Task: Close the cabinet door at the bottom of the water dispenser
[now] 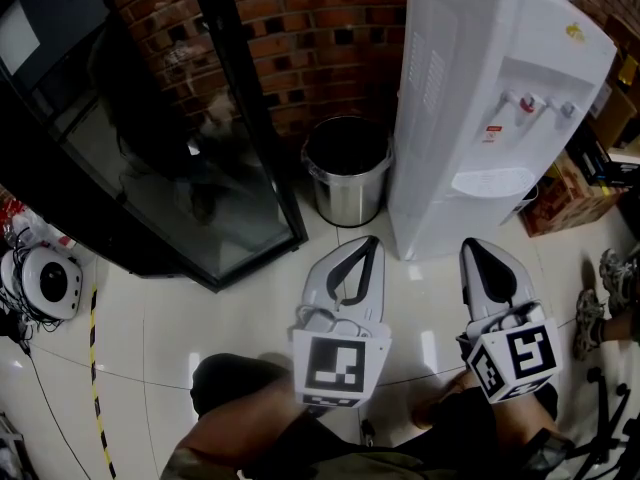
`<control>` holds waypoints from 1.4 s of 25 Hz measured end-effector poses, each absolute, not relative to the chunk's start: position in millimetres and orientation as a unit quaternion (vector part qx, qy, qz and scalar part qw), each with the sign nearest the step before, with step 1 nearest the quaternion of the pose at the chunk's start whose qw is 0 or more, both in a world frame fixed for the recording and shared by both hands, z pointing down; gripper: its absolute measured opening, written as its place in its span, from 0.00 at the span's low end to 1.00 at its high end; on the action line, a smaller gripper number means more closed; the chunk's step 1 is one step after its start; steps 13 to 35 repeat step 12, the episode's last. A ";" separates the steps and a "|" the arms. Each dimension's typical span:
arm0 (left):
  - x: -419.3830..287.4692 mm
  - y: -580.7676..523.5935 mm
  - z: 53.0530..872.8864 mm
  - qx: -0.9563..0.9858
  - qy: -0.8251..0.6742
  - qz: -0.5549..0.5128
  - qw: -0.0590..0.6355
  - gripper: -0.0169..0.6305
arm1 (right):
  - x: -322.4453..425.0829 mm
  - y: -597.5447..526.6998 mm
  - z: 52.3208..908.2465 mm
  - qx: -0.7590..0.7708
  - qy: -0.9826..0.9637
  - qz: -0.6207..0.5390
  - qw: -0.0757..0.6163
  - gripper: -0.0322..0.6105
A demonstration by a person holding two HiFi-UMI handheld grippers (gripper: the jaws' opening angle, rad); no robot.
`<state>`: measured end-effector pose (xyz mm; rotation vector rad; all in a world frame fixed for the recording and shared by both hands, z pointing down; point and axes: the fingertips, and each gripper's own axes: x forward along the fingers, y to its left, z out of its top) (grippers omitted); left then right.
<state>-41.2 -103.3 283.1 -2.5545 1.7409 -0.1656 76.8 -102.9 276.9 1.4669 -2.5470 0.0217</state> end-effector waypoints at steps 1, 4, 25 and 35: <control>-40.6 -103.3 283.4 -0.825 0.562 -0.053 0.022 0.03 | 76.7 -103.1 277.4 0.496 -0.862 0.007 0.101 0.05; -39.7 -103.5 282.1 -0.826 0.561 -0.054 0.025 0.03 | 76.2 -103.9 279.3 0.495 -0.863 0.007 0.102 0.05; -38.2 -106.4 282.4 -0.825 0.562 -0.053 0.024 0.03 | 74.6 -109.4 286.4 0.494 -0.863 0.011 0.106 0.05; -38.2 -106.4 282.4 -0.825 0.562 -0.053 0.024 0.03 | 74.6 -109.4 286.4 0.494 -0.863 0.011 0.106 0.05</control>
